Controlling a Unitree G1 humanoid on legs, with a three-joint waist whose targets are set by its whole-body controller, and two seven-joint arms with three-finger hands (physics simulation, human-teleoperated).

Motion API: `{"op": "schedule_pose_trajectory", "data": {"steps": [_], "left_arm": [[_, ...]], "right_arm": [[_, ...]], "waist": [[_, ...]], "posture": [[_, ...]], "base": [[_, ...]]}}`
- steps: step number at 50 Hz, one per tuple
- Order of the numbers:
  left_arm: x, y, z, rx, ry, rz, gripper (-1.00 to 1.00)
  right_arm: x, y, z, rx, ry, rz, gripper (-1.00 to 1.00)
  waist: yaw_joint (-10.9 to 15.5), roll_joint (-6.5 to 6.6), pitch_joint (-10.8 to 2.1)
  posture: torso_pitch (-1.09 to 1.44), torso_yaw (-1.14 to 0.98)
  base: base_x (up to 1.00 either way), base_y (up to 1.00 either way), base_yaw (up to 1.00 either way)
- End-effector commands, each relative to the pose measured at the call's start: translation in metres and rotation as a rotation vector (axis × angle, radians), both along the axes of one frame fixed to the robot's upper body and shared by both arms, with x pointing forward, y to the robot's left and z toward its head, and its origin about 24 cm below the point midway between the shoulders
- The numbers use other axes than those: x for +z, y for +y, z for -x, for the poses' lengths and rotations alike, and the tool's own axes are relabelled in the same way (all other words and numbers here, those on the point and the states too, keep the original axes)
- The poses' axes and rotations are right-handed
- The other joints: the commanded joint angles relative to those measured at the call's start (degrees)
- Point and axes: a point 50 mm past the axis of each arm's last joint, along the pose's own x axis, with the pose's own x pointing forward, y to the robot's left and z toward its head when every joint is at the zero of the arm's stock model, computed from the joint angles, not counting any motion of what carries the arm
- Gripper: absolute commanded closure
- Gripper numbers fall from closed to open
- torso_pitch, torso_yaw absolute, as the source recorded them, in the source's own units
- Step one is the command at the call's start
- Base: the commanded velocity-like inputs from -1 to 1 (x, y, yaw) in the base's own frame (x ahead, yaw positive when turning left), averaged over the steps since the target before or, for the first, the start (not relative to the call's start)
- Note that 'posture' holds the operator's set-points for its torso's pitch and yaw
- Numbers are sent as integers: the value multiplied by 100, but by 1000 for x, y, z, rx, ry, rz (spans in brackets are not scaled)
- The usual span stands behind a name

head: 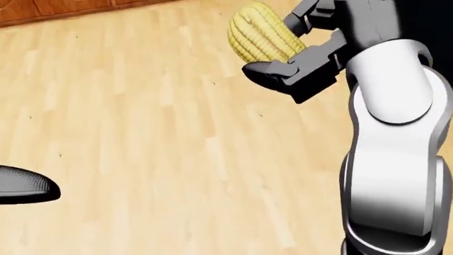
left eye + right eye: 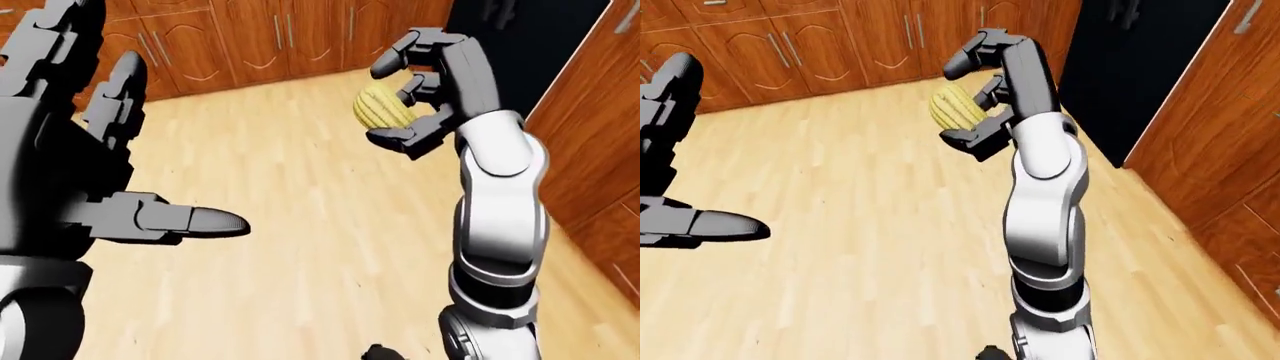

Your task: Pick the corn from the oven and place it on the plate on the counter.

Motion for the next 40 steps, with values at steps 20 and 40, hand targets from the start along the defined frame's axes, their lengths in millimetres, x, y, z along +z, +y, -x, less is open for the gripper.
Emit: {"op": "schedule_pose_trajectory", "data": {"steps": [20,40], "left_arm": [[6,-3,2,-2,-35,4,-100],[6,-3,3,-7,-35,5,-100]], "right_arm": [[11,-5,8,-3,-80,11,98],[15,-2,9,1,-86,9,99]], "waist": [[-113,275,-19],[-191,-83,80]], "posture": [[25,0],[25,0]], "base": [[55,-9,0],[49,-10,0]]}}
